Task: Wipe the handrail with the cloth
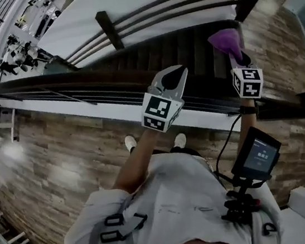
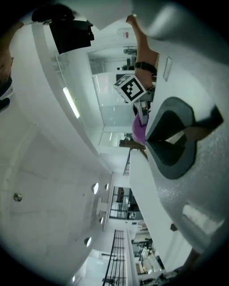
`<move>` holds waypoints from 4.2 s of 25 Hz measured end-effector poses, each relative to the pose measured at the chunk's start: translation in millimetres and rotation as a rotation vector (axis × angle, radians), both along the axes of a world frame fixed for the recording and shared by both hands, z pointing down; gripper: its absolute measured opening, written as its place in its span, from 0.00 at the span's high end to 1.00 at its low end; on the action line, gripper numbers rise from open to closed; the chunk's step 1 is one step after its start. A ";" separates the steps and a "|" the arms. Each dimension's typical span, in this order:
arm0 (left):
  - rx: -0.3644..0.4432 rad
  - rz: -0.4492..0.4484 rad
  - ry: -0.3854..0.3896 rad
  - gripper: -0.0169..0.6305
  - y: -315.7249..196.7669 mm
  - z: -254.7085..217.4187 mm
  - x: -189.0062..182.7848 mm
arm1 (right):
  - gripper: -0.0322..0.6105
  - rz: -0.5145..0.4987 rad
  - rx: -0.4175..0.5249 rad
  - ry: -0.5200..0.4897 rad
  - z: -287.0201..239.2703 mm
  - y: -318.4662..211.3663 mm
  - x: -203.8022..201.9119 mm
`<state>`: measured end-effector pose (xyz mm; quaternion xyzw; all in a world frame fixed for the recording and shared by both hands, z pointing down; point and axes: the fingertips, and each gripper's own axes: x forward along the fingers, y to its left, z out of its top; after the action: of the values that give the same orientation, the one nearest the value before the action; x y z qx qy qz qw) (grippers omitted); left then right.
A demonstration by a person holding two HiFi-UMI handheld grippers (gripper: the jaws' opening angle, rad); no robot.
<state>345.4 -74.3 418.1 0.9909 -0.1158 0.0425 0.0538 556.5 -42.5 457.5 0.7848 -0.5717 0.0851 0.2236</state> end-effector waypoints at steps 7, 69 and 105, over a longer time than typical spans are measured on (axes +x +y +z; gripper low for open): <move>0.011 -0.349 0.008 0.98 -100.6 -12.9 -177.9 | 0.82 -0.396 0.040 -0.021 -12.5 -151.5 -220.7; -0.228 -0.859 -0.057 0.98 -289.1 128.6 -607.6 | 0.82 -0.743 -0.448 0.145 323.8 -437.7 -707.2; -0.169 -0.626 -0.098 0.98 -214.6 118.9 -451.8 | 0.81 -0.604 -0.503 0.056 326.2 -299.7 -550.7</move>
<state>-106.4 -288.9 537.0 0.8960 -0.4133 0.0810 0.1406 5.8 -342.2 783.7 0.5038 -0.7320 0.1314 0.4393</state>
